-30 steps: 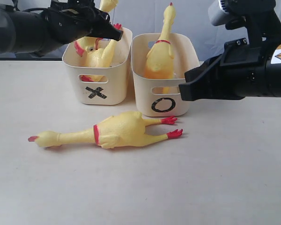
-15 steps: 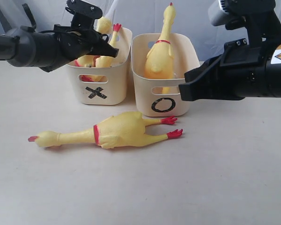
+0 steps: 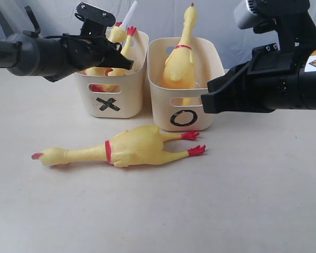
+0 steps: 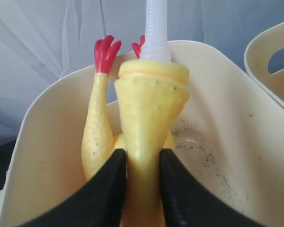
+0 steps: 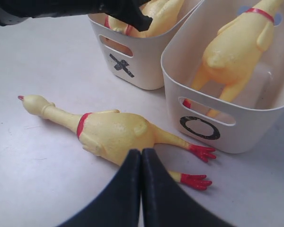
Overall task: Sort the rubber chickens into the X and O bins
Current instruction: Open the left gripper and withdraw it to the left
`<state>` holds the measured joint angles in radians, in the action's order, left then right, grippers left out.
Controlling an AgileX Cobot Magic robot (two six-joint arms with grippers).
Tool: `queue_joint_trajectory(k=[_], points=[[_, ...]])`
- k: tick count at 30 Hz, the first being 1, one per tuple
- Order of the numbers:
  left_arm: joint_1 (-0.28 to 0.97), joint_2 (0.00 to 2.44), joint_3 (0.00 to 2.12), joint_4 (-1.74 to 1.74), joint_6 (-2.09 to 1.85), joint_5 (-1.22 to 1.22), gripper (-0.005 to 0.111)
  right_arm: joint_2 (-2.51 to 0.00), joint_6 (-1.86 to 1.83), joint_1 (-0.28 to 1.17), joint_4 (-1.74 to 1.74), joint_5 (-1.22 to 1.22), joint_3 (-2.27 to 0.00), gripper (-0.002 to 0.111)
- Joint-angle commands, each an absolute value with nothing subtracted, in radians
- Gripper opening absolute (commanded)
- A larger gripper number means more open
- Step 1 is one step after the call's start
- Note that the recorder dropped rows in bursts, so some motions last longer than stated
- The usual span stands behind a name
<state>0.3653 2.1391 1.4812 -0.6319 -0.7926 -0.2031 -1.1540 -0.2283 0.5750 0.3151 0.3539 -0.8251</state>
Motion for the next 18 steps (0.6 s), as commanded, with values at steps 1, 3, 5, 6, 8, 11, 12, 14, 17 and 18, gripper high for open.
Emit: queue_joint_trajectory(k=[1,3,5,6,8,11,12,14,17,18], points=[[0.362,2.141,1.489,-0.638,-0.786,-0.194,0.042,-1.145,-0.233,0.570,0.318,0.348,-0.821,-0.001],[0.362,2.141,1.489,-0.638,-0.786,-0.194,0.050,-1.145,-0.233,0.570,0.318,0.348,-0.821,-0.001],[0.362,2.141,1.489,-0.638,-0.786,-0.191,0.057,-1.145,-0.233,0.570,0.318,0.348,-0.821,-0.001],[0.362,2.139,1.489,-0.638,-0.786,-0.187,0.060,-1.145,-0.233,0.570,0.318,0.348,-0.821,-0.001],[0.362,2.133,1.489,-0.638,-0.786,-0.180,0.064,-1.145,-0.233,0.570,0.318,0.348,-0.821,-0.001],[0.362,2.112,1.489,-0.638,-0.786,-0.156,0.064,-1.145,-0.233,0.570,0.318,0.348,-0.821,-0.001],[0.362,2.100,1.489,-0.638,-0.786,-0.147,0.064,-1.145,-0.233,0.570,0.318,0.348,-0.821,-0.001],[0.362,2.073,1.489,-0.638,-0.786,-0.119,0.064,-1.145,-0.233,0.570,0.318,0.348,-0.821,-0.001],[0.362,2.028,1.489,-0.636,-0.790,-0.053,0.063,-1.145,-0.233,0.570,0.318,0.348,-0.821,-0.001],[0.360,2.005,1.489,-0.629,-0.794,-0.015,0.060,-1.145,-0.233,0.570,0.318,0.350,-0.821,-0.001]])
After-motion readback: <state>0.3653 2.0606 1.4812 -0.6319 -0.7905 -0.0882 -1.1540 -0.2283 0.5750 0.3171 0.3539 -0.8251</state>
